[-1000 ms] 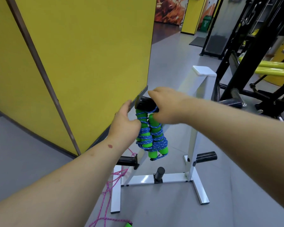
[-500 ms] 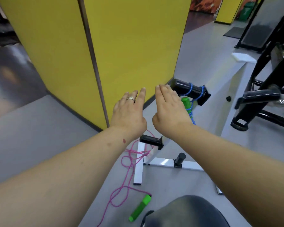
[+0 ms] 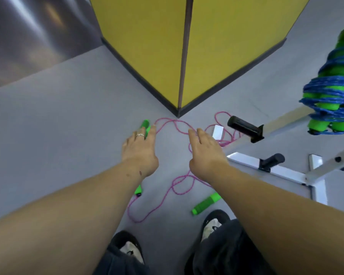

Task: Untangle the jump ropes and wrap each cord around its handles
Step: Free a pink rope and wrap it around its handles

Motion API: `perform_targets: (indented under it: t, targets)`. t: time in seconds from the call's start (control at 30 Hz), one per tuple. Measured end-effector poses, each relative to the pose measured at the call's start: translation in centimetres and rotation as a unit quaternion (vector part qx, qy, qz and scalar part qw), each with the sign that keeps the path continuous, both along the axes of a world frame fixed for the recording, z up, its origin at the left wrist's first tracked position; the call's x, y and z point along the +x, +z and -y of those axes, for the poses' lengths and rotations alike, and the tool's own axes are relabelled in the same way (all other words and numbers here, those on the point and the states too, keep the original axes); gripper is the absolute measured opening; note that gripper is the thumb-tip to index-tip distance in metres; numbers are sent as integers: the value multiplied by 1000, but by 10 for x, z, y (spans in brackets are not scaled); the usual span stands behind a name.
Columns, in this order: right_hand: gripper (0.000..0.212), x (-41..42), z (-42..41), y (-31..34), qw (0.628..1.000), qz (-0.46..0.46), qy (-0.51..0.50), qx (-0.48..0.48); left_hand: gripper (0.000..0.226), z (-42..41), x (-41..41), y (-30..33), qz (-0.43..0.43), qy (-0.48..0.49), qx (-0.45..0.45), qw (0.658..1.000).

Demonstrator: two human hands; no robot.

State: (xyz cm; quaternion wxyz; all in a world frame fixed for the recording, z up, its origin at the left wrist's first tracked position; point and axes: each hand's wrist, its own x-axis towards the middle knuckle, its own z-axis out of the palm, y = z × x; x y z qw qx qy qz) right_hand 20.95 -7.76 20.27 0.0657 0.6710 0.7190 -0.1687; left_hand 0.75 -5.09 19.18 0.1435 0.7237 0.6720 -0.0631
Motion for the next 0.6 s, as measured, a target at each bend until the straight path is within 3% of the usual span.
perform_targets:
  t: [0.17,0.4,0.6]
  targets:
    - [101,-24,-8,-67,995,15,7,-96,91,-5,-35,-70,-13,37,-72,997]
    - [101,-57,-22,-143,987,16,58,-150,86,-16,-76,-168,-19,89,-187,978]
    - [103,-71,-33,-197,979,23,81,-184,71,-29,-100,-250,68,106,-329,936]
